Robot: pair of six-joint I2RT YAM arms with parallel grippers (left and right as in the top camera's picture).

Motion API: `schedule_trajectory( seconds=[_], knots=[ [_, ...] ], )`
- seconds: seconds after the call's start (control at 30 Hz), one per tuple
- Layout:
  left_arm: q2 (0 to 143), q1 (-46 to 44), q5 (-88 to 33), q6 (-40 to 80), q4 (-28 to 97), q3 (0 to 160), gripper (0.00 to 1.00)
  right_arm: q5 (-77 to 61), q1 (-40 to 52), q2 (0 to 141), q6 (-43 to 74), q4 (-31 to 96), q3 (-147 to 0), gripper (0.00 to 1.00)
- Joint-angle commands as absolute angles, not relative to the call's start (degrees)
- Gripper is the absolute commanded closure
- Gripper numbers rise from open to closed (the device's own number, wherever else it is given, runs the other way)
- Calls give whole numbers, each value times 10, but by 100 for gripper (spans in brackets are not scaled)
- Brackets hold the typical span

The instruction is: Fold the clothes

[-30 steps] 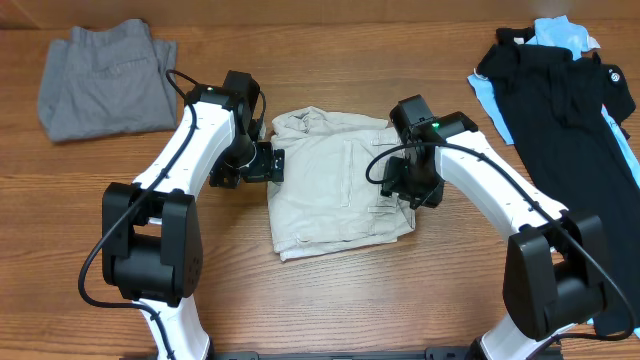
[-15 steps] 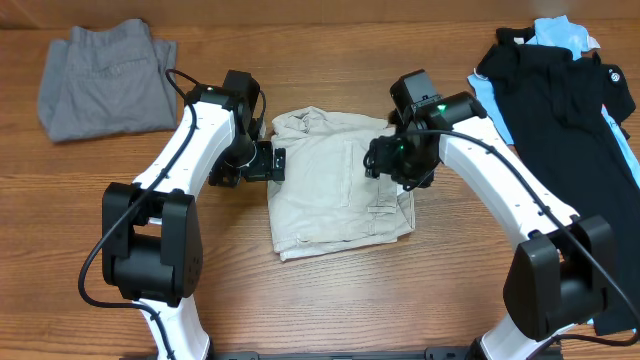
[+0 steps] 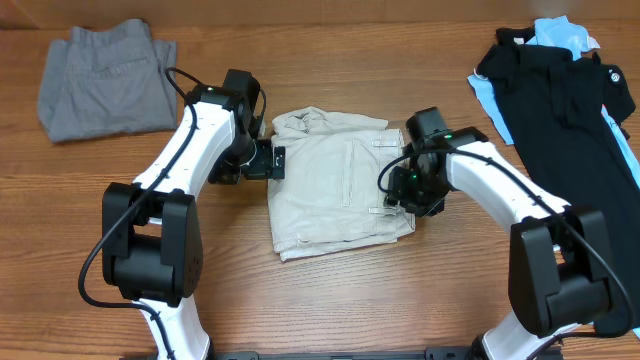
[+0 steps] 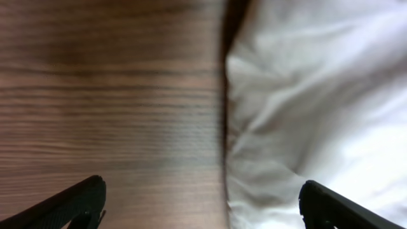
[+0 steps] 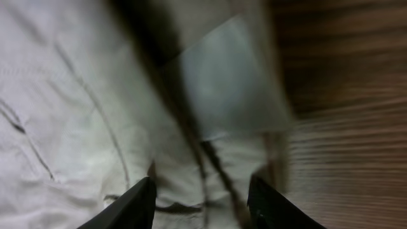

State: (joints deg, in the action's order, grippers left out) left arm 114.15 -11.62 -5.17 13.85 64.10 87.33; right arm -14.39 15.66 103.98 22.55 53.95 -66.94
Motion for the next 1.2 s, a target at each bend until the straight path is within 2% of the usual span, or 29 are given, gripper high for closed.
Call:
schedule_trajectory(
  seconds=[0.0, 0.1, 0.27, 0.33, 0.37, 0.43, 0.47, 0.57, 0.63, 0.83, 1.17],
  knots=[
    [1134, -115, 19, 195, 627, 867, 0, -104, 148, 1031, 269, 543, -667, 49],
    [1133, -115, 20, 207, 608, 868, 0, -69, 148, 1030, 305, 558, -667, 50],
    [1130, -117, -34, 131, 631, 915, 1, -93, 148, 1030, 300, 565, -680, 51],
    [1121, -122, -51, 113, 653, 946, 25, -101, 147, 1030, 300, 564, -687, 56],
    [1118, -124, -61, 106, 659, 956, 44, -105, 147, 1030, 300, 562, -688, 57],
    [1112, -129, -95, 93, 666, 974, 90, -113, 148, 1030, 300, 558, -690, 66],
    [1112, -132, -115, 93, 666, 978, 96, -116, 148, 1030, 300, 557, -690, 72],
    [1115, -143, -188, 70, 657, 974, 96, -116, 148, 1030, 300, 557, -690, 78],
    [1123, -154, -194, 68, 646, 964, 96, -116, 148, 1030, 300, 556, -690, 80],
    [1166, -181, -193, 68, 583, 927, 96, -116, 148, 1030, 300, 558, -690, 80],
    [1265, -171, -178, 68, 535, 927, 96, -116, 148, 1030, 300, 554, -690, 80]
  ],
)
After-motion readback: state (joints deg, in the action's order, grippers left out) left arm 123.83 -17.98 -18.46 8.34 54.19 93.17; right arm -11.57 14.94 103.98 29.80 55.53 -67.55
